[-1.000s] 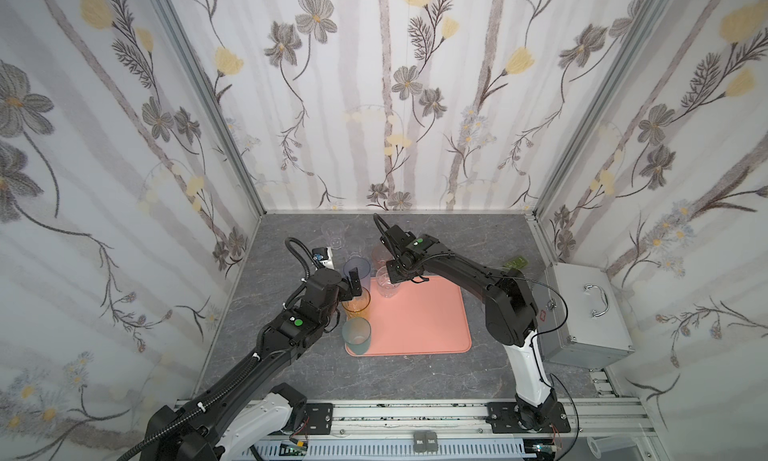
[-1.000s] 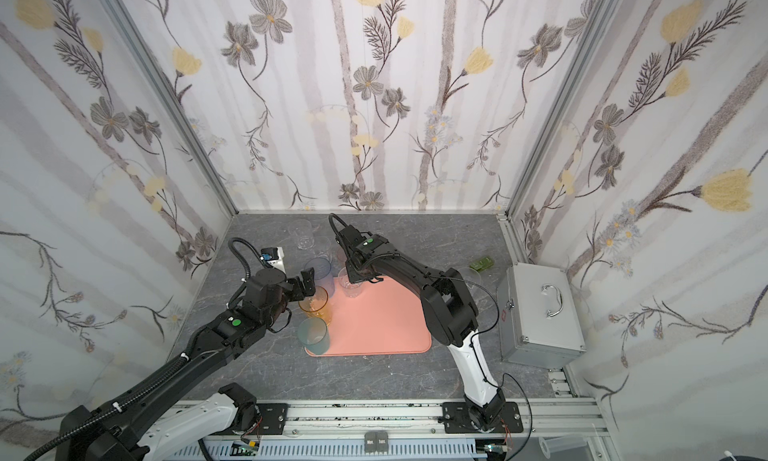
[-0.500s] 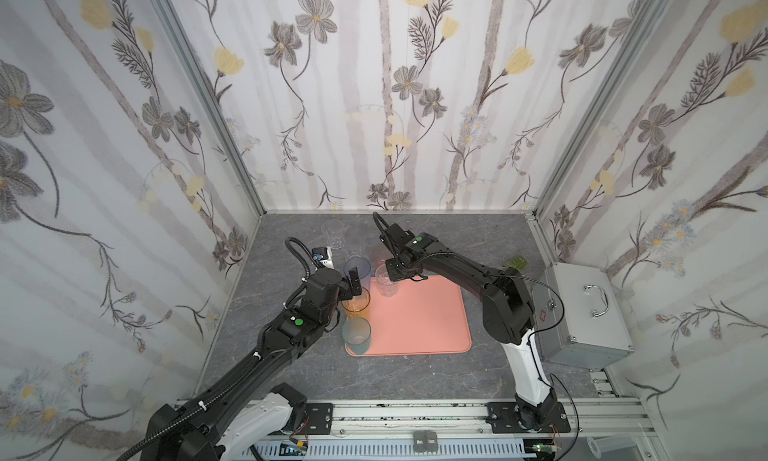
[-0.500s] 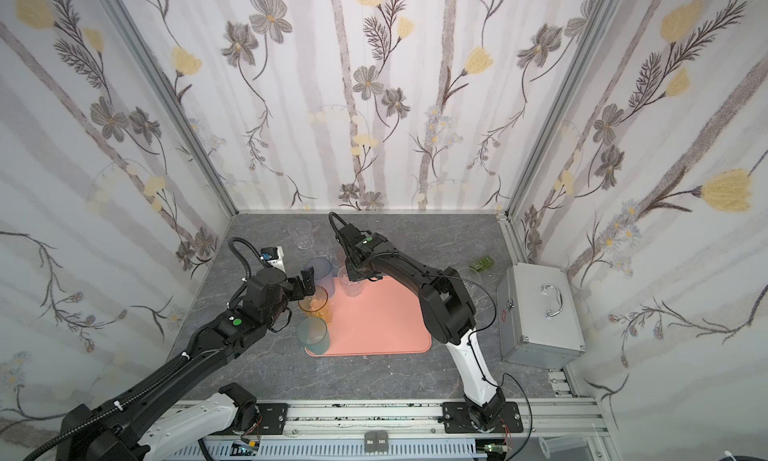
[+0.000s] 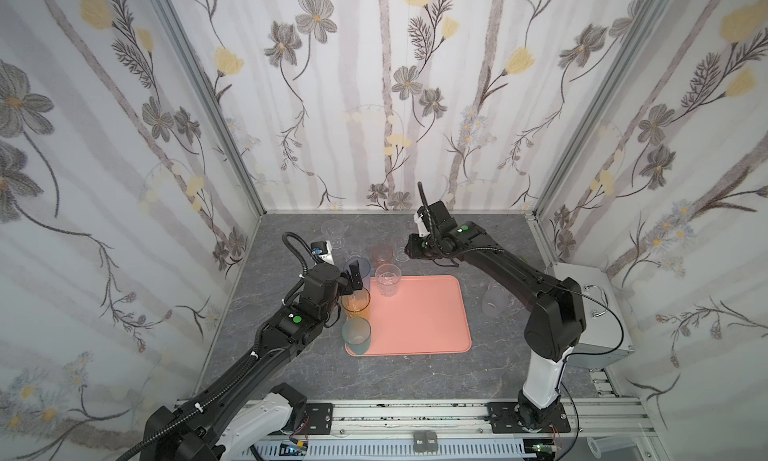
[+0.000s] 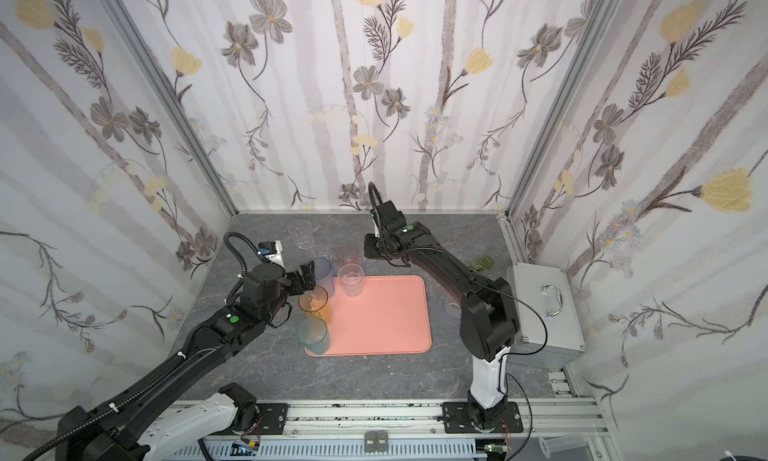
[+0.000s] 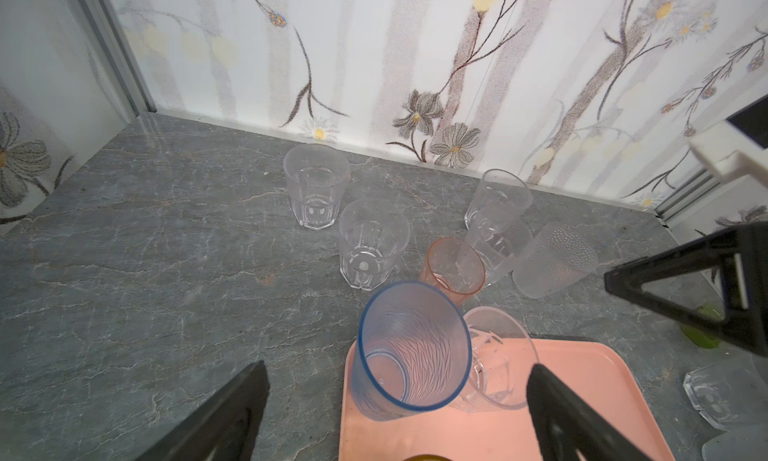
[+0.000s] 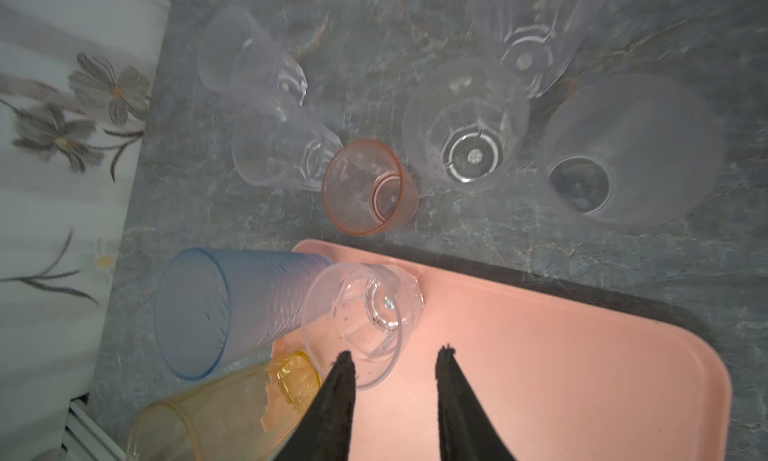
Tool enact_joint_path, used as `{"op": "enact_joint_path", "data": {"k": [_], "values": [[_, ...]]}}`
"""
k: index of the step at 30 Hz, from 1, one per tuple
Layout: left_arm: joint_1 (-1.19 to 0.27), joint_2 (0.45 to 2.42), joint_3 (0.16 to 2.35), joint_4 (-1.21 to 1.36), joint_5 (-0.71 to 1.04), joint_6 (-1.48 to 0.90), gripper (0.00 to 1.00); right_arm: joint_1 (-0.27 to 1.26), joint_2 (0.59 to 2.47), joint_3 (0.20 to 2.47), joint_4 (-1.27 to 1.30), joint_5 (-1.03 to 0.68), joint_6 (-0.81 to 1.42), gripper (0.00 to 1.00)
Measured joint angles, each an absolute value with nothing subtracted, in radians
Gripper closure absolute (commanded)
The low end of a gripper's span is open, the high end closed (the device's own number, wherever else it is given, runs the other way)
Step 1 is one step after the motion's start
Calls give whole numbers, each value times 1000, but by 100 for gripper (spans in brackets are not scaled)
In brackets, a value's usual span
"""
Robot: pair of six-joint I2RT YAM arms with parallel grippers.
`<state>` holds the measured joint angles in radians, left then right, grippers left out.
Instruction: Place the glasses into the tray
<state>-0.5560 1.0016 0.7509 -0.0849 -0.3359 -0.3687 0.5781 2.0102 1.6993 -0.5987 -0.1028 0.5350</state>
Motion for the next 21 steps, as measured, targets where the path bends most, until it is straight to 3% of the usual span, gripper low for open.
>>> {"op": "enact_joint_path", "data": {"k": [11,21], "values": [[-669,1240,932,-79,-305,-273,0,469,2174,1880,-585,-7,540,62],[-688,1318,938,-76,-287,-262,0,455,2233,1927,-629,70,492,60]]}}
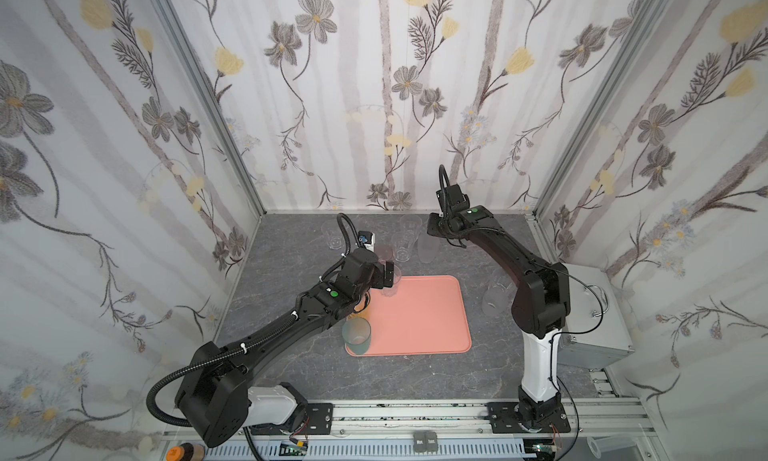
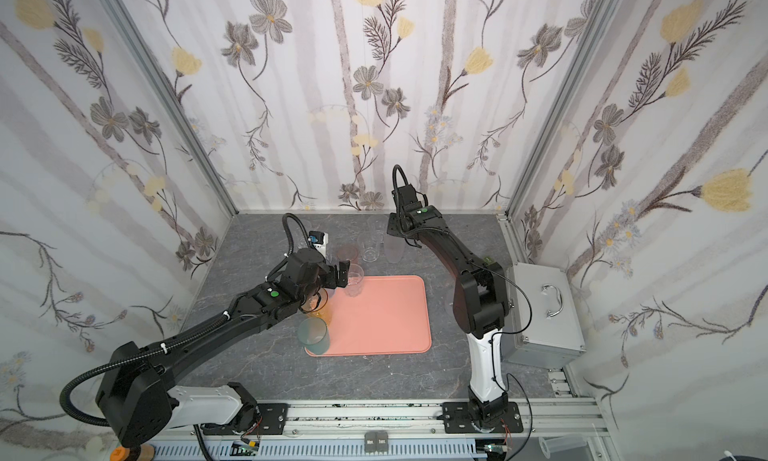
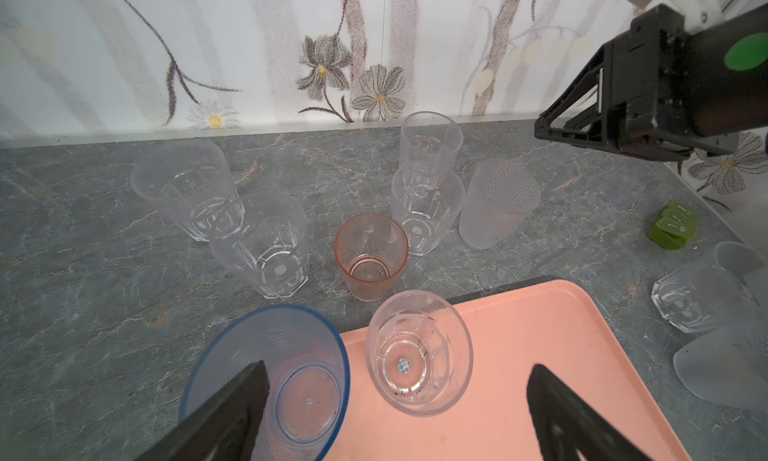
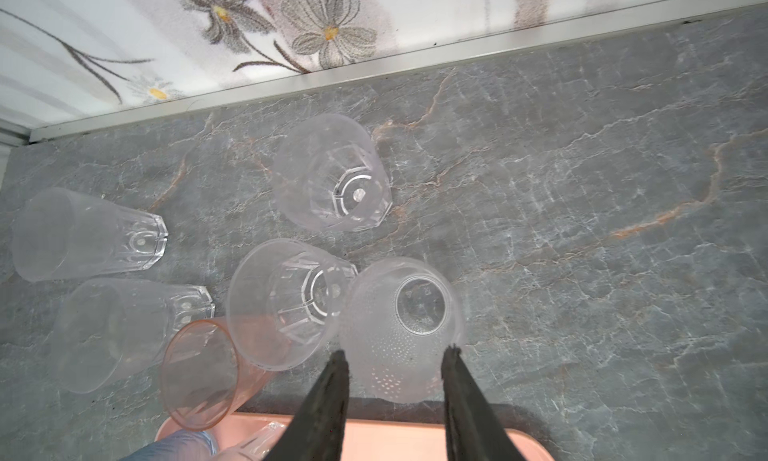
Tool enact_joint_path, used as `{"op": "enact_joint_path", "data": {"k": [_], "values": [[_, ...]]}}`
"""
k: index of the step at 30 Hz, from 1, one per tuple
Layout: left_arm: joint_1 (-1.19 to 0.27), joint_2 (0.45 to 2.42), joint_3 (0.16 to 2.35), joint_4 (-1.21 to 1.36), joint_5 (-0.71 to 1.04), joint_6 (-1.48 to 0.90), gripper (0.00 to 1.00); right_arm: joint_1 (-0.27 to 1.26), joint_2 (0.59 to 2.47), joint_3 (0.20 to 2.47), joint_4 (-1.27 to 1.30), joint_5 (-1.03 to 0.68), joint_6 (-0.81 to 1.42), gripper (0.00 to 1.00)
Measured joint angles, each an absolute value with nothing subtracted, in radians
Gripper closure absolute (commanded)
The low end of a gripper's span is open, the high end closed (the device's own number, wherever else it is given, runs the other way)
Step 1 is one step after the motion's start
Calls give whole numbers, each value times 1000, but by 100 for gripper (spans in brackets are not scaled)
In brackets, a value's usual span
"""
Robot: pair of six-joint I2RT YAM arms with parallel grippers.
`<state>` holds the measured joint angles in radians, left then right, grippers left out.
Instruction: Place the glasses into the tray
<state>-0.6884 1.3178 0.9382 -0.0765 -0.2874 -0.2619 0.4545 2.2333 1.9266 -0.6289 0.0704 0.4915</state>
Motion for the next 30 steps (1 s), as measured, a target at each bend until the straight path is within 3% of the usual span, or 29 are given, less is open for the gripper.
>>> {"op": "enact_joint_path", "data": {"k": [6,16,30], "values": [[-688,1307,929,-72,-310,-270,0,522,2299,1943,-617,45,528,53],[-688,1216,861,-61,-383,-268,0,536,2428,2025,-602,37,614,60],[-688,1169,827,-58,-423,-245,0,520,2505,2098,-601,71,638,94]]}}
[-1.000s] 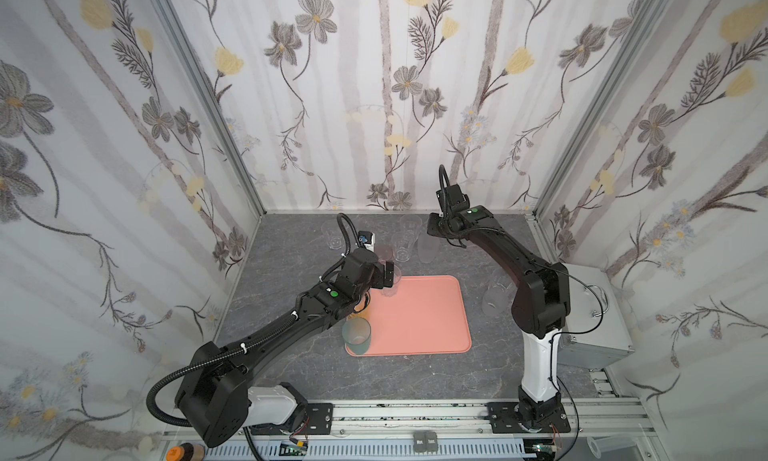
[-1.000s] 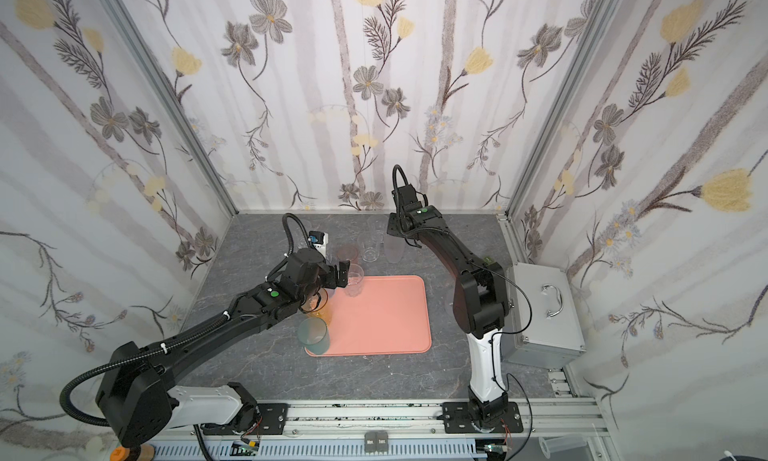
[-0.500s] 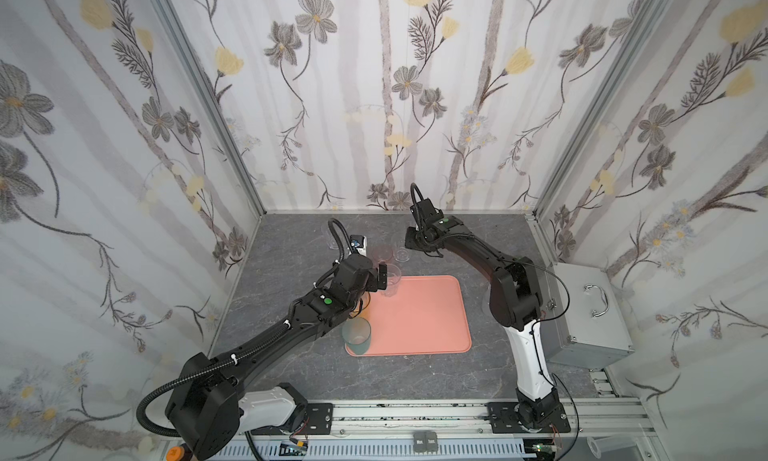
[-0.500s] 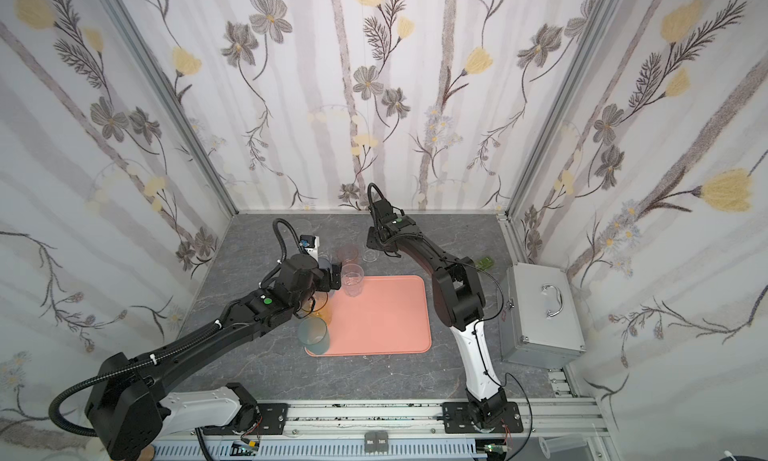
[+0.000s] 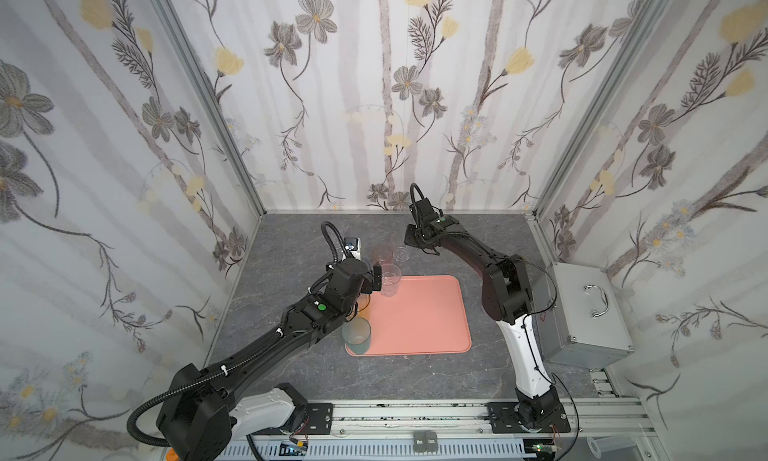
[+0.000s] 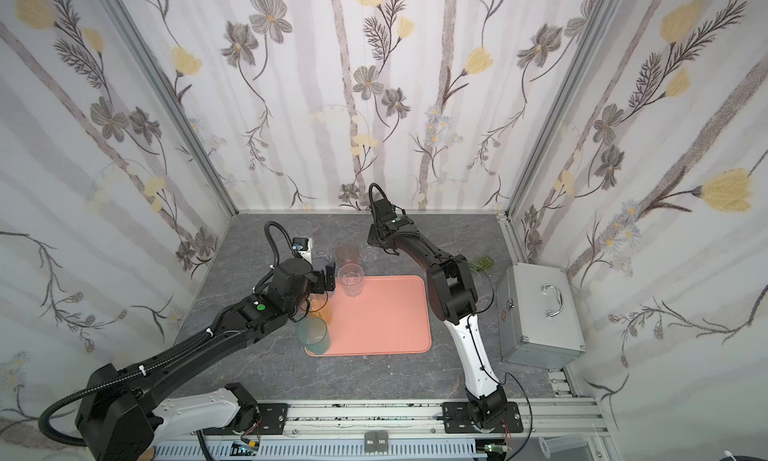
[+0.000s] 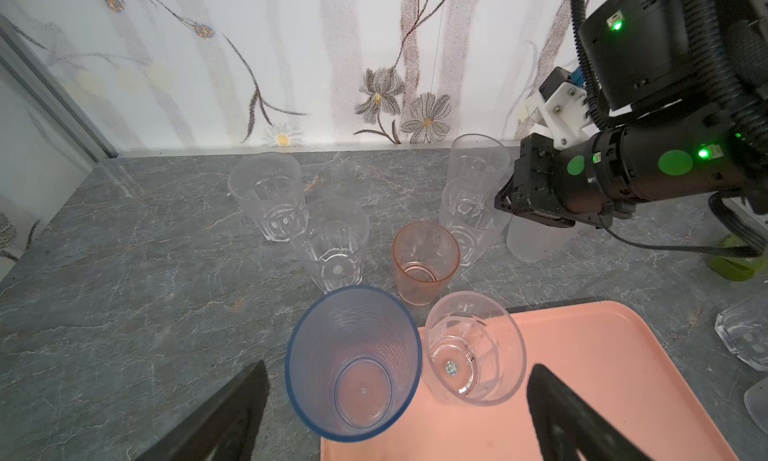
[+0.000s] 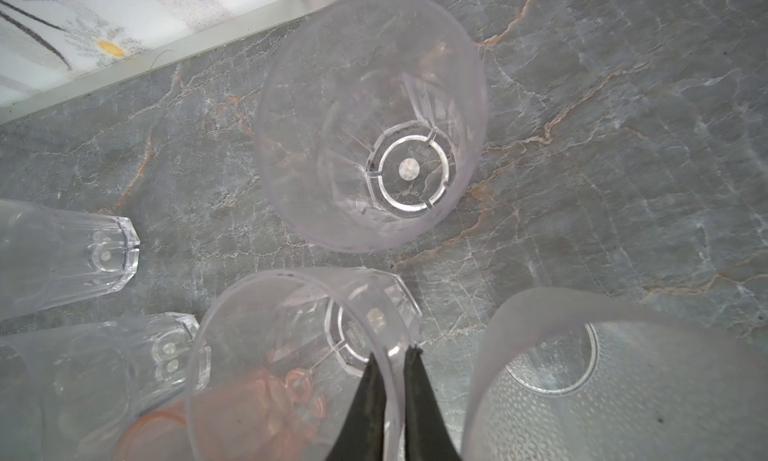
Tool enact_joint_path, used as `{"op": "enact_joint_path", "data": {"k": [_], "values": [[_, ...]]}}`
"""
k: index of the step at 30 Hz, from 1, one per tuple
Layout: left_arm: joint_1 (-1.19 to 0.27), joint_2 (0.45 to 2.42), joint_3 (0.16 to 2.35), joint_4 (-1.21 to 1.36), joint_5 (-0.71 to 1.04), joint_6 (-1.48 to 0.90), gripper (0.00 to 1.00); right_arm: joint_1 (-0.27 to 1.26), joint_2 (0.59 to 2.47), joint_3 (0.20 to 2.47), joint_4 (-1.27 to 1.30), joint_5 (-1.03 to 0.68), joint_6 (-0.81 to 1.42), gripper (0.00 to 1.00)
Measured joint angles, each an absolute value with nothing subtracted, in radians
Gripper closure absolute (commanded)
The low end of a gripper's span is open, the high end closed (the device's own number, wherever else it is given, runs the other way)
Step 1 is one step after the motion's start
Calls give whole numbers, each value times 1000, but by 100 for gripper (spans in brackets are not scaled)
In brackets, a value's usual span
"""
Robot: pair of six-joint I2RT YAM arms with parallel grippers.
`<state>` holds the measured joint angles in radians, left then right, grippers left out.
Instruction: Place the glasses into the tray
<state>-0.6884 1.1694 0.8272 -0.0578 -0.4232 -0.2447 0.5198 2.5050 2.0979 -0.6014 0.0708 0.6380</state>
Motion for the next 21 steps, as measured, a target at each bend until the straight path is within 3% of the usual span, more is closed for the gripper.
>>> {"op": "enact_joint_path", "data": {"k": [11,21], "values": [[-689,1118,806,-58,-446,-243,0,536,2242,1988,-631,104,583,97],[-669,1015,742,-65,-467,-244,0,638,1863,1571,-633,151,530,98]]}}
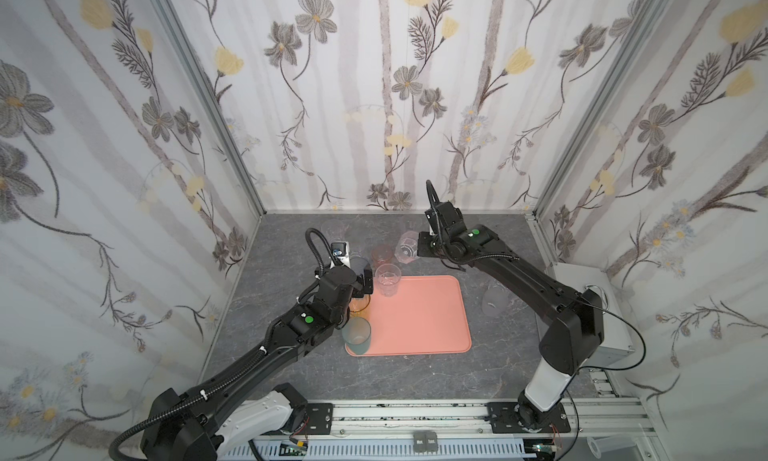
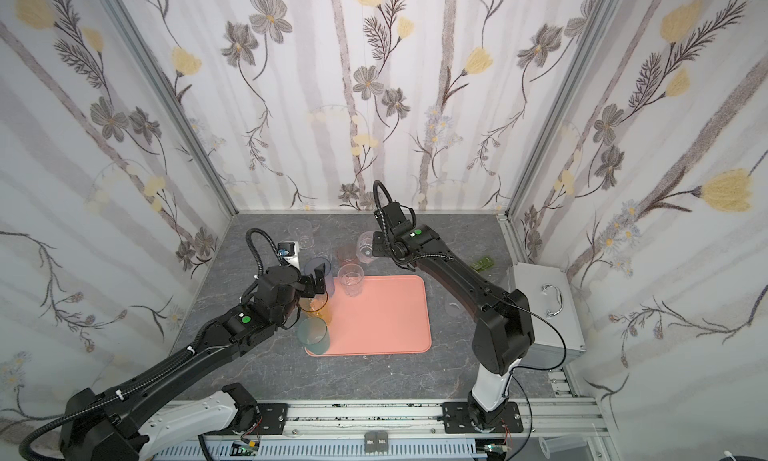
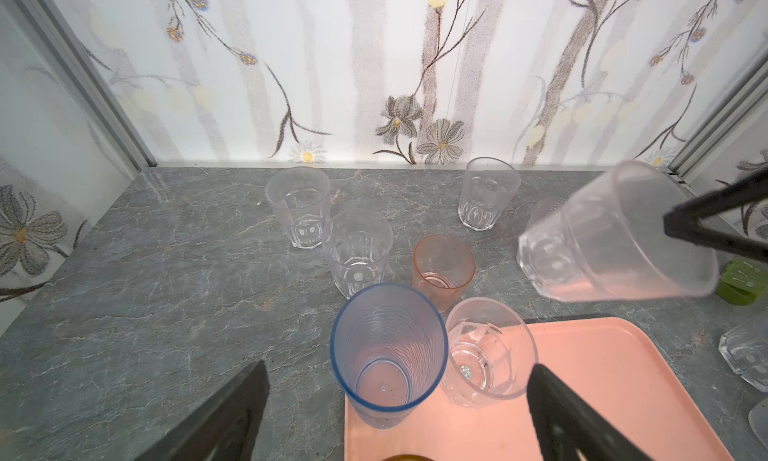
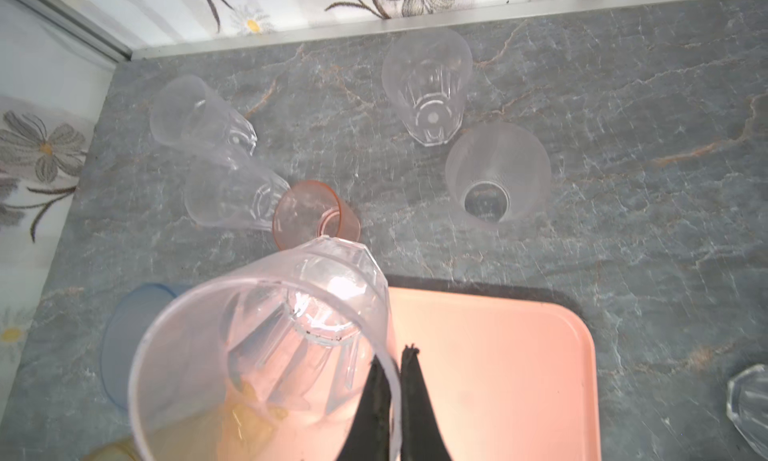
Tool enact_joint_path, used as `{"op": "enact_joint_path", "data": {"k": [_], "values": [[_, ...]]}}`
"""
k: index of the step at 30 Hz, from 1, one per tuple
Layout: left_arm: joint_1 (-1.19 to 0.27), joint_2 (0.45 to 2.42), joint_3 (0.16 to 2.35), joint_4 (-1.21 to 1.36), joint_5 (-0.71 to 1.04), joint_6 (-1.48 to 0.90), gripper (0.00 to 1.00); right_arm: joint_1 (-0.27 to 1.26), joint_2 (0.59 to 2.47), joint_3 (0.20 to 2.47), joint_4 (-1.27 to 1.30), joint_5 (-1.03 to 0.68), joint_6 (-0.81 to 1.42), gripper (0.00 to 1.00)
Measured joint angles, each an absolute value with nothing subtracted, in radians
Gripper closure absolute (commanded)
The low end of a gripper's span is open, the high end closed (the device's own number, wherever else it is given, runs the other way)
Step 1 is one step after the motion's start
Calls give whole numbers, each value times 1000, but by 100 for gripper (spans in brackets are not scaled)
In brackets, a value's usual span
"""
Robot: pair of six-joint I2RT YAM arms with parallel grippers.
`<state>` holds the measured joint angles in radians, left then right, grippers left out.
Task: Place the glasses into the tray
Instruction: 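Set the second clear glass on the tray beside the first and release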
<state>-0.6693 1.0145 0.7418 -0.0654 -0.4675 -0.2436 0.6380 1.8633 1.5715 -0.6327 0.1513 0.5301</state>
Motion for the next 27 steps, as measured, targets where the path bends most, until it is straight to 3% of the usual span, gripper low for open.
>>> {"op": "enact_joint_path", "data": {"k": [9,15,27], "values": [[-601,937,683,-91,-401,-296,0,813,1750,1308,-692,209,556,98],[-598,950,678,-95,-381,-319,0,926,1908,1380,-691,159,571,98],[-598,870,617,-102,-385,-337,0,939,2055,1516,-719,149,541,98]]}}
